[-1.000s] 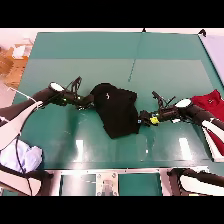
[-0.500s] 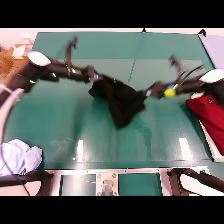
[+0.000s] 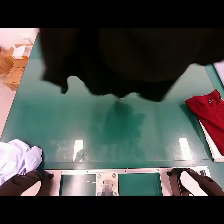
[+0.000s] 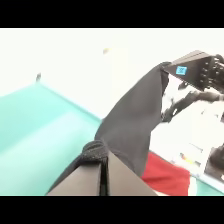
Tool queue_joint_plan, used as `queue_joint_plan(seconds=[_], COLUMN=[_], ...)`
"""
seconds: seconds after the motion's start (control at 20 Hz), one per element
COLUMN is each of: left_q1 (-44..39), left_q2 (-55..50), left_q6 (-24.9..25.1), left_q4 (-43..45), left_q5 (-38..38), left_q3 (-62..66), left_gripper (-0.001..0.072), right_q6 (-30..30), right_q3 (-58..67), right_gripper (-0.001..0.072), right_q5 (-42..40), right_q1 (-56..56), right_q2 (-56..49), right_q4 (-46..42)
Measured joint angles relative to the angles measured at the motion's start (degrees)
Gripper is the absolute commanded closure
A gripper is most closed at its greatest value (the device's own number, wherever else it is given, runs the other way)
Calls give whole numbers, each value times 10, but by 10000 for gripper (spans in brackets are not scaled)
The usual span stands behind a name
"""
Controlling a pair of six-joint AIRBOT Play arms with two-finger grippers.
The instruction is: Fold the shirts.
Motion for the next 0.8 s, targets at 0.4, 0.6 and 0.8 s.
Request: queue_joint_plan(seconds=[0.4, 0.6, 0.8], left_q1=[0, 0, 7], left_q2=[19, -29, -142], left_q6=[-97, -106, -72], left_q4=[96, 156, 199], left_q5=[-98, -125, -126], left_q3=[40, -47, -146], left_gripper=[681, 681, 681], right_q6=[3, 2, -2], right_q3=[52, -1, -73], right_gripper=[700, 700, 700], right_q5=[-57, -66, -106], right_q1=[-33, 9, 101], right_q2=[2, -78, -211], right_q4=[-12, -3, -43])
